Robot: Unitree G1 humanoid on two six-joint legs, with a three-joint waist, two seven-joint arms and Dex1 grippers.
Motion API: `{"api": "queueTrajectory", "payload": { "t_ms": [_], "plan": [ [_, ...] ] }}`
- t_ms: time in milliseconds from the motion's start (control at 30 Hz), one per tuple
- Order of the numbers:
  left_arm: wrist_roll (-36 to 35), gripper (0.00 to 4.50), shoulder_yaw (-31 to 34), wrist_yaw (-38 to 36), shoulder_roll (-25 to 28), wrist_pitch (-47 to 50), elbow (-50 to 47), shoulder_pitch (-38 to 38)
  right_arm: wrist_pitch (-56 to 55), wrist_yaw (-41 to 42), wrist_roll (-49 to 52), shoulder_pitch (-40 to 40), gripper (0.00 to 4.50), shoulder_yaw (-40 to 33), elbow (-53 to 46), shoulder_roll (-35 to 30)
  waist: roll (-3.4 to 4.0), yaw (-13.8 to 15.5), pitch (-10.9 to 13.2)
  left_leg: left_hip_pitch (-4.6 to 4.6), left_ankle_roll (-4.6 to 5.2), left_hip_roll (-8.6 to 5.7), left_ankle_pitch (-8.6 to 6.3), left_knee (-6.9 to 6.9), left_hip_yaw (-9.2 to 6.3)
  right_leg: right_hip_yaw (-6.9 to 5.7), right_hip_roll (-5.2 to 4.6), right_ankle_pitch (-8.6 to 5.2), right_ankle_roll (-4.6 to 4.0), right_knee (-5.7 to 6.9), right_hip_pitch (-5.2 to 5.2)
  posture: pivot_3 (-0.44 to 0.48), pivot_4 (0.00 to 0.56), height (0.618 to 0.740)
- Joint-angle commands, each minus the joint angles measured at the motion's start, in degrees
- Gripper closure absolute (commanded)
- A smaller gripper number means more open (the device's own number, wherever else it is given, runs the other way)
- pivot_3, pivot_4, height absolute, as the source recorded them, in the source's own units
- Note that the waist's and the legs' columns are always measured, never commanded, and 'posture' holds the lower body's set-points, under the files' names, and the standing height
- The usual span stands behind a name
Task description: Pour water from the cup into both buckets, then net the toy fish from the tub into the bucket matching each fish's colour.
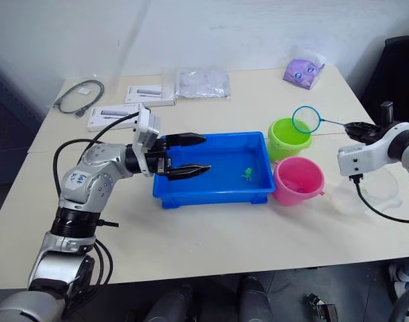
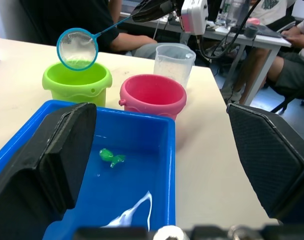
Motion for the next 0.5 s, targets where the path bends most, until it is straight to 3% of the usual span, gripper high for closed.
{"api": "queueTrajectory", "payload": {
  "t_ms": [33,133,233,500],
  "plan": [
    [0.4,0.01,0.1,-0.6,1.1,-1.1,-1.8,0.5,0.2,3.3,7.9,0.0,4.50,-4.8,-2.5,0.1,0.00,-0.2,0.0,0.00,0.00,0.02,0.00,0.00,-0.02,-0.02,0.01,0.00,0.00,-0.01,0.00,0.000,0.150,0.735],
    [2.5,0.01,-0.9,-1.1,2.5,-2.7,-1.2,1.0,1.7,8.4,13.4,-0.7,4.50,-4.6,-8.2,2.7,-0.01,-0.5,0.0,0.00,0.00,0.03,0.00,0.00,-0.03,-0.03,0.01,0.00,0.00,-0.05,0.03,0.000,0.150,0.735],
    [4.6,0.01,-1.9,-1.5,3.7,-4.6,-0.5,1.6,1.2,12.0,12.6,-2.9,4.50,-2.4,-10.8,5.0,-0.01,-0.6,0.0,0.02,0.00,0.03,0.00,0.01,-0.03,-0.03,0.02,0.00,0.00,-0.01,0.03,0.000,0.150,0.735],
    [4.4,0.01,-1.6,-1.1,5.1,-3.1,-3.2,4.1,-10.1,15.5,-0.4,-13.4,4.50,8.9,-1.3,12.1,-0.02,-0.2,0.0,-0.02,0.00,-0.04,0.00,0.04,-0.13,-0.07,-0.03,0.00,0.00,-0.03,0.02,0.000,0.150,0.735]
  ]
}}
